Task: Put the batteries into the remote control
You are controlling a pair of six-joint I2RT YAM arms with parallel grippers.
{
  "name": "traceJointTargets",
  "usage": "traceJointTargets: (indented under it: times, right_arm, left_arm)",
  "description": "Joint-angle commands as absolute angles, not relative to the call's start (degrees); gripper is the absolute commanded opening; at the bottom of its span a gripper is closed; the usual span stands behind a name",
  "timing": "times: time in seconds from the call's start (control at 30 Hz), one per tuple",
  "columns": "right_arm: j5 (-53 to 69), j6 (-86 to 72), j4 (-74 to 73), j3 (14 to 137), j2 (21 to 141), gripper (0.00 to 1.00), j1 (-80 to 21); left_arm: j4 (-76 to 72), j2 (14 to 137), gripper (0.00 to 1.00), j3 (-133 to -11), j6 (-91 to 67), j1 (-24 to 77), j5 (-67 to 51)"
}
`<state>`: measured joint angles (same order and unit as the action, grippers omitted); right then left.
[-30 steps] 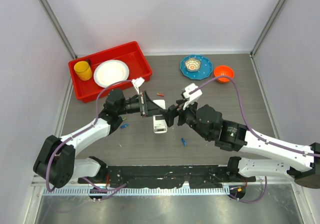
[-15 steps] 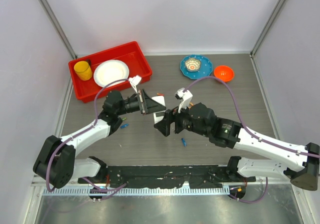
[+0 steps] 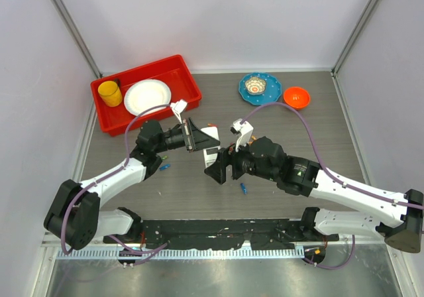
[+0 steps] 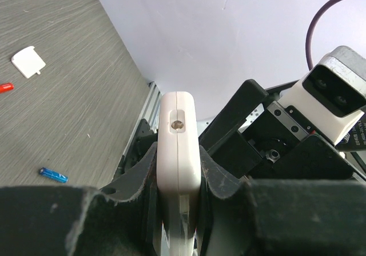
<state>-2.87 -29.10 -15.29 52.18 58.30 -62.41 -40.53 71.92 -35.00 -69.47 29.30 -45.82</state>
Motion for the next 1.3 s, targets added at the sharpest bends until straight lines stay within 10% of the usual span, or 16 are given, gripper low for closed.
traceJointTargets:
  times: [0.0, 1.27]
  right_arm:
    - [-3.25, -29.53, -14.15, 54.05, 58.54, 0.86, -62.40]
    - [-6.77, -31.38, -12.83, 54.05, 59.85, 0.76, -62.40]
  left_arm:
    - [-44.47, 70.84, 0.00, -35.16, -69.87, 29.53, -45.18]
    - [-44.56, 70.31, 0.00, -34.63, -69.79, 29.53, -45.09]
